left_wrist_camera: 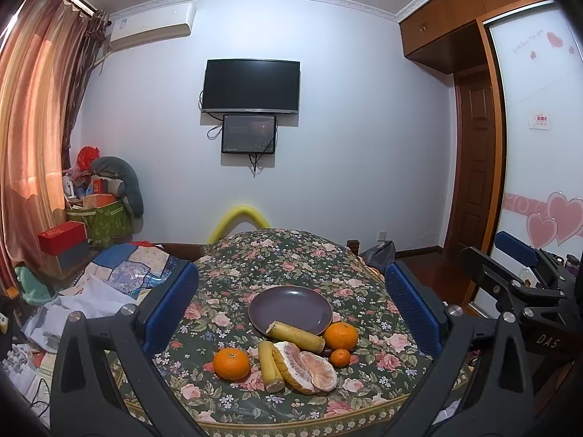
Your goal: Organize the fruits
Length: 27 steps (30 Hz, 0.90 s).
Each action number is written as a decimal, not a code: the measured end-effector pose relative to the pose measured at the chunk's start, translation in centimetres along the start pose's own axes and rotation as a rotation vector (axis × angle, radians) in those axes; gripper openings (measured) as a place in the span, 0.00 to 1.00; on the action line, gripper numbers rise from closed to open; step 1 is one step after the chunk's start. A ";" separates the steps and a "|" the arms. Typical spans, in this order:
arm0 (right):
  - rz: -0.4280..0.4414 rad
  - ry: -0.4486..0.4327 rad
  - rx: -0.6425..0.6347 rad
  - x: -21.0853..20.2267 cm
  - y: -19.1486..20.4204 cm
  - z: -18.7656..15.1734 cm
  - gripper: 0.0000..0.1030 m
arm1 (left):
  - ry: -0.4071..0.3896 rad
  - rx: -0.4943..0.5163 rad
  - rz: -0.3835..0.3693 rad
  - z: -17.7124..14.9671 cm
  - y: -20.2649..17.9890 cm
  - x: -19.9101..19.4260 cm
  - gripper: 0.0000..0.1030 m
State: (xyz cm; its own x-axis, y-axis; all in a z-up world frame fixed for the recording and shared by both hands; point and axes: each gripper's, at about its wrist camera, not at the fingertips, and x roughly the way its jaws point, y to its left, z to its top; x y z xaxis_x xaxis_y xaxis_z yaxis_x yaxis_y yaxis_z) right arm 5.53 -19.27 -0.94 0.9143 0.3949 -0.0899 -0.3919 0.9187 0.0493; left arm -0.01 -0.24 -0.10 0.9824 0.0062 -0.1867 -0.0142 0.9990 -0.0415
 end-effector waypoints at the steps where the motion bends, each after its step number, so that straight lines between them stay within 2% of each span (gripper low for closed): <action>1: 0.000 0.001 0.000 0.0 0.0 0.0 1.00 | -0.001 0.000 0.000 0.0 0.1 0.0 1.00; 27: 0.006 0.008 0.005 0.5 -0.2 -0.5 1.00 | 0.017 -0.016 -0.011 0.2 0.3 0.2 1.00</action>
State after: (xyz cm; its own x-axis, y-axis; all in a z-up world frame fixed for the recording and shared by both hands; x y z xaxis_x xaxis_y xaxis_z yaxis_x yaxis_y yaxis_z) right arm 6.00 -19.21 -1.48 0.9110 0.4007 -0.0976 -0.3971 0.9161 0.0548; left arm 0.19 0.10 0.07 0.9792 -0.0053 -0.2026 -0.0069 0.9982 -0.0596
